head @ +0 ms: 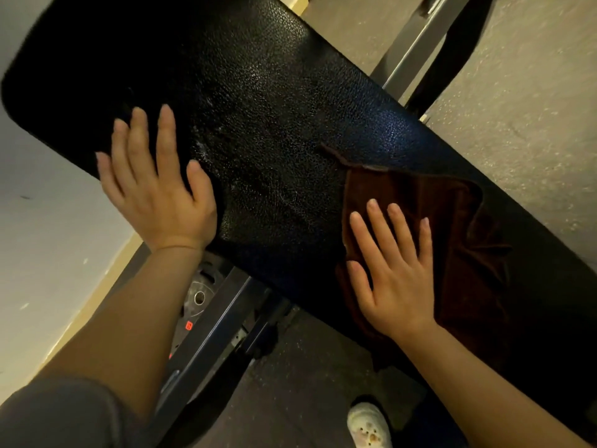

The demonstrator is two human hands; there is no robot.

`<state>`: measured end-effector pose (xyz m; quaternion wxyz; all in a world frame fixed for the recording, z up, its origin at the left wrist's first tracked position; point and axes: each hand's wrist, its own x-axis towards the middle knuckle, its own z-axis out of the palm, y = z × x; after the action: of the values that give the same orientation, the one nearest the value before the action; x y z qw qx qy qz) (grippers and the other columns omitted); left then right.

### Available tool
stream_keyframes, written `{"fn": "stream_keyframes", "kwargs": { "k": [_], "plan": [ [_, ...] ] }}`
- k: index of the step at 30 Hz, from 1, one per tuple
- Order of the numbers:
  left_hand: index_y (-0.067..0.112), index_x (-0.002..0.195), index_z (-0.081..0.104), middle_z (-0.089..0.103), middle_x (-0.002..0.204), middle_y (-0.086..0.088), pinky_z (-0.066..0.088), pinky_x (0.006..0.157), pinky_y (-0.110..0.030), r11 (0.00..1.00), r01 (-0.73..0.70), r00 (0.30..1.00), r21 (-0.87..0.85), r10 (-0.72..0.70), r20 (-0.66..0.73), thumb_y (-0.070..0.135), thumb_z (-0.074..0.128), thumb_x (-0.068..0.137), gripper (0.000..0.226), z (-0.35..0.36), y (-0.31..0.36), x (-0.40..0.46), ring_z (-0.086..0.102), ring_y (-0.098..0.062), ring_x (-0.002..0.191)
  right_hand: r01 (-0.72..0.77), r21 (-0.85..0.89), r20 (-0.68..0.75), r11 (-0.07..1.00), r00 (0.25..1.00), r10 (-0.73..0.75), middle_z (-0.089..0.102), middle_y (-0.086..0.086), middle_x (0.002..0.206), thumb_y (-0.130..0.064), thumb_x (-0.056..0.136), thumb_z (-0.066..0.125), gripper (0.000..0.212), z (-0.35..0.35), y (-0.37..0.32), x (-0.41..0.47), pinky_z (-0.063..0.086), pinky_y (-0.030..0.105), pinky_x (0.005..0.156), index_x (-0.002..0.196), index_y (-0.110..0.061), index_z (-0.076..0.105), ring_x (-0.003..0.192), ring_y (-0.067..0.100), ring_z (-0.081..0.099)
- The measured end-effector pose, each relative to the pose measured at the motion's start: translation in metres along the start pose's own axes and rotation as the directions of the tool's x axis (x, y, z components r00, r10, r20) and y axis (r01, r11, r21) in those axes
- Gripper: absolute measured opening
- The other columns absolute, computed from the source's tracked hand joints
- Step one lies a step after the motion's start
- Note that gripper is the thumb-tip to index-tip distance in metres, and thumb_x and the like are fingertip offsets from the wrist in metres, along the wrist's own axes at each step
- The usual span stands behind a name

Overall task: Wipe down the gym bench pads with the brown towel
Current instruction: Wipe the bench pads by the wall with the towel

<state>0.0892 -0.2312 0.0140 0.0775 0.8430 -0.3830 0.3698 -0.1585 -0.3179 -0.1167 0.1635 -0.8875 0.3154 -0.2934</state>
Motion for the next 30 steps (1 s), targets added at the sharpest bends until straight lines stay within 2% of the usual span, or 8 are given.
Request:
{"fn": "stream_keyframes", "kwargs": {
  "k": [6,12,14,16,18,22,26,30],
  "plan": [
    [0.023,0.155,0.032,0.032,0.16,-0.003,0.007,0.121,-0.045,1.0,0.018,0.997,-0.012,-0.017,0.071,0.036,0.035,0.098,0.059,-0.005,-0.002,0.002,0.023,-0.026,0.149,-0.188,0.036,-0.009,0.982,0.982,0.188,0.028,0.005,0.159,-0.035,0.097,0.036,0.057,-0.002,0.031,-0.065,0.011,0.043,0.12,0.152,-0.02,0.029,0.149,0.02,0.019],
    [0.021,0.156,0.029,0.03,0.159,-0.006,0.011,0.12,-0.055,0.996,0.049,0.991,-0.077,-0.038,0.131,0.039,0.036,0.097,0.062,-0.011,0.003,0.004,0.02,-0.029,0.15,-0.535,0.06,-0.05,0.843,0.842,0.538,0.028,0.009,0.159,-0.04,0.096,0.034,0.06,0.0,0.039,-0.088,0.007,0.044,0.12,0.151,-0.016,0.035,0.147,0.028,0.022],
    [0.017,0.153,0.034,0.036,0.155,-0.012,0.014,0.119,-0.058,0.987,-0.075,0.99,-0.141,0.091,0.104,0.034,0.042,0.099,0.057,-0.017,0.009,-0.004,0.024,-0.033,0.148,-0.569,0.063,-0.05,0.82,0.818,0.572,0.028,0.009,0.159,-0.043,0.096,0.032,0.061,0.0,0.037,-0.088,0.009,0.047,0.119,0.151,-0.016,0.035,0.147,0.027,0.021],
    [0.018,0.146,0.042,0.042,0.151,-0.016,0.012,0.118,-0.056,0.887,-0.38,0.909,-0.263,0.411,0.073,0.032,0.05,0.097,0.052,-0.026,0.027,-0.032,0.028,-0.034,0.145,-0.582,0.05,-0.063,0.811,0.809,0.585,0.029,0.009,0.159,-0.044,0.097,0.03,0.061,0.0,0.037,-0.089,0.011,0.049,0.119,0.151,-0.016,0.036,0.147,0.028,0.023],
    [0.018,0.139,0.054,0.048,0.147,-0.016,0.012,0.117,-0.055,0.665,-0.643,0.707,-0.38,0.706,0.038,0.033,0.053,0.093,0.048,-0.036,0.054,-0.065,0.032,-0.032,0.142,-0.599,0.036,-0.06,0.8,0.798,0.6,0.029,0.009,0.159,-0.044,0.097,0.029,0.061,0.001,0.036,-0.089,0.012,0.05,0.119,0.151,-0.016,0.035,0.147,0.029,0.024],
    [0.015,0.132,0.062,0.053,0.144,-0.015,0.02,0.114,-0.058,0.286,-0.877,0.321,-0.386,0.947,-0.028,0.035,0.049,0.093,0.045,-0.032,0.109,-0.101,0.034,-0.031,0.141,-0.605,0.029,-0.054,0.796,0.794,0.605,0.029,0.009,0.159,-0.043,0.097,0.028,0.061,0.002,0.036,-0.089,0.015,0.054,0.119,0.151,-0.016,0.034,0.147,0.029,0.024],
    [0.013,0.137,0.058,0.05,0.146,-0.018,0.024,0.114,-0.054,0.354,-0.861,0.324,-0.364,0.935,0.143,0.043,0.038,0.097,0.054,-0.016,0.12,-0.112,0.037,-0.034,0.141,-0.57,0.004,-0.016,0.821,0.821,0.57,0.022,0.005,0.162,-0.046,0.098,0.027,0.061,0.002,0.04,-0.093,0.006,0.047,0.121,0.154,-0.021,0.024,0.15,0.022,0.014],
    [0.013,0.141,0.055,0.045,0.151,-0.017,0.026,0.114,-0.053,0.369,-0.85,0.332,-0.377,0.93,0.16,0.046,0.038,0.098,0.057,-0.02,0.121,-0.114,0.041,-0.035,0.14,-0.422,-0.021,0.061,0.906,0.904,0.423,0.014,0.001,0.164,-0.051,0.098,0.031,0.064,-0.01,0.066,-0.107,0.002,0.043,0.122,0.156,-0.026,0.015,0.151,0.017,0.008]
  ]
}}
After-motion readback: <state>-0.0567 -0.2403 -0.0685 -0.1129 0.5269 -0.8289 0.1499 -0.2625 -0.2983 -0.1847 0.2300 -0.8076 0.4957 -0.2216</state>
